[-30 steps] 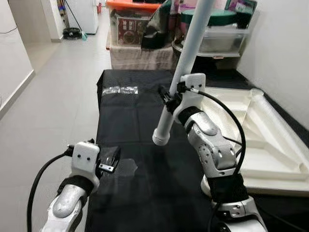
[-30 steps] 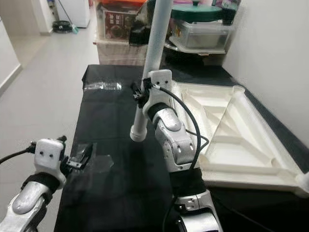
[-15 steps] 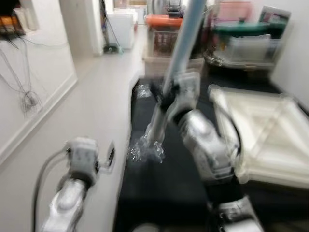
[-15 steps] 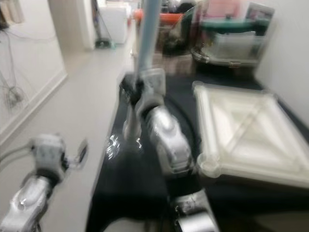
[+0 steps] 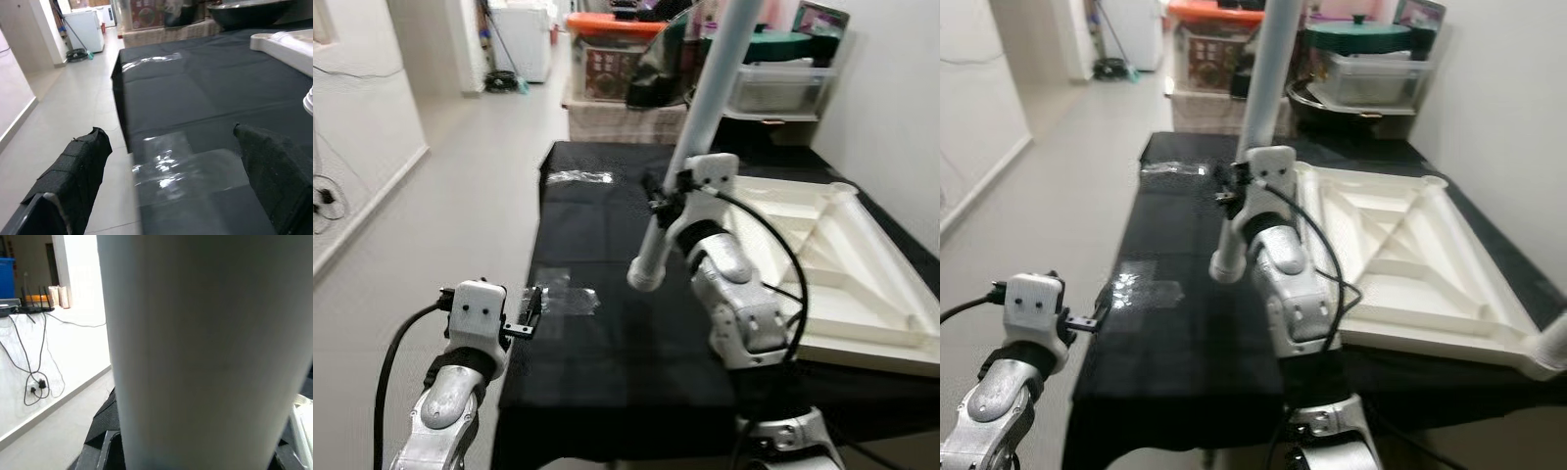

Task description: Building children table

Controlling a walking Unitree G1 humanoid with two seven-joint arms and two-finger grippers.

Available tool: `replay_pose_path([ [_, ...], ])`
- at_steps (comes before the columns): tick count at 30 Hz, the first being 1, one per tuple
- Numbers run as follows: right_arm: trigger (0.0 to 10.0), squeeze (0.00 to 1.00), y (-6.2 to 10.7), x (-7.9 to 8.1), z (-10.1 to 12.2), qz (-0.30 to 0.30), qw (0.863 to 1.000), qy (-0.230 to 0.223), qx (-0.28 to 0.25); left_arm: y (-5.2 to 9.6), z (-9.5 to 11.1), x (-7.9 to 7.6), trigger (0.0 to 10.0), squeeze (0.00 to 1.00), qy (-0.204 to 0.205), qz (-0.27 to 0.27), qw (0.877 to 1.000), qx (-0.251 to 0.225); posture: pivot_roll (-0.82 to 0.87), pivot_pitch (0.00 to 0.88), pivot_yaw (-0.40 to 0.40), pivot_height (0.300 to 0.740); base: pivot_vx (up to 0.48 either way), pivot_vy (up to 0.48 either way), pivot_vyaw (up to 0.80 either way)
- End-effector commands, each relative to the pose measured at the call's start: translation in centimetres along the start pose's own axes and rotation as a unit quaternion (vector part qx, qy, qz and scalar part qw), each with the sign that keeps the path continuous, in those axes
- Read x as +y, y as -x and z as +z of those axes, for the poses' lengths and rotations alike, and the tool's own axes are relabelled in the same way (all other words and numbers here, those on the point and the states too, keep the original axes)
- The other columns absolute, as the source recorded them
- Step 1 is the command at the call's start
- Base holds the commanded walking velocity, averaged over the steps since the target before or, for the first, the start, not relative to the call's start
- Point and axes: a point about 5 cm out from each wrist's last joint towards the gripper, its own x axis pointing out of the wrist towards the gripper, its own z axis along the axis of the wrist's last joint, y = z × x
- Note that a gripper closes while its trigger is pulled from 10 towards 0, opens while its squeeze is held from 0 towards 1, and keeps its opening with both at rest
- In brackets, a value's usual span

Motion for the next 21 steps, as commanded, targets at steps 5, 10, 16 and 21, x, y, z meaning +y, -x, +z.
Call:
replay_pose_path([
  [5, 10.0, 0.00, -0.1, -0.7, 0.4, -0.001, 1.000, 0.005, -0.012, -0.2, 0.0, -0.1, 10.0, 0.00, 0.011, 0.003, 1.000, -0.005, 0.06, 0.000, -0.065, 0.740, 0.000, -0.060, 0.00],
  [10, 10.0, 0.00, -0.3, -0.7, 0.8, 0.030, 0.999, 0.015, -0.013, -0.2, -0.3, 0.1, 10.0, 0.00, 0.009, 0.005, 1.000, 0.001, 0.06, 0.000, -0.061, 0.740, 0.000, 0.000, 0.00],
  [16, 10.0, 0.00, -1.0, -1.8, 1.7, 0.078, 0.996, 0.048, -0.010, -0.1, -0.7, 0.3, 10.0, 0.00, 0.010, 0.007, 1.000, 0.011, 0.06, 0.000, -0.064, 0.740, 0.000, 0.000, 0.00],
  [21, 10.0, 0.00, -1.1, -2.1, 1.8, 0.149, 0.987, 0.053, 0.018, 0.2, -1.3, 0.4, 10.0, 0.00, 0.012, 0.013, 1.000, 0.023, 0.06, 0.000, -0.068, 0.740, 0.000, 0.000, 0.00],
])
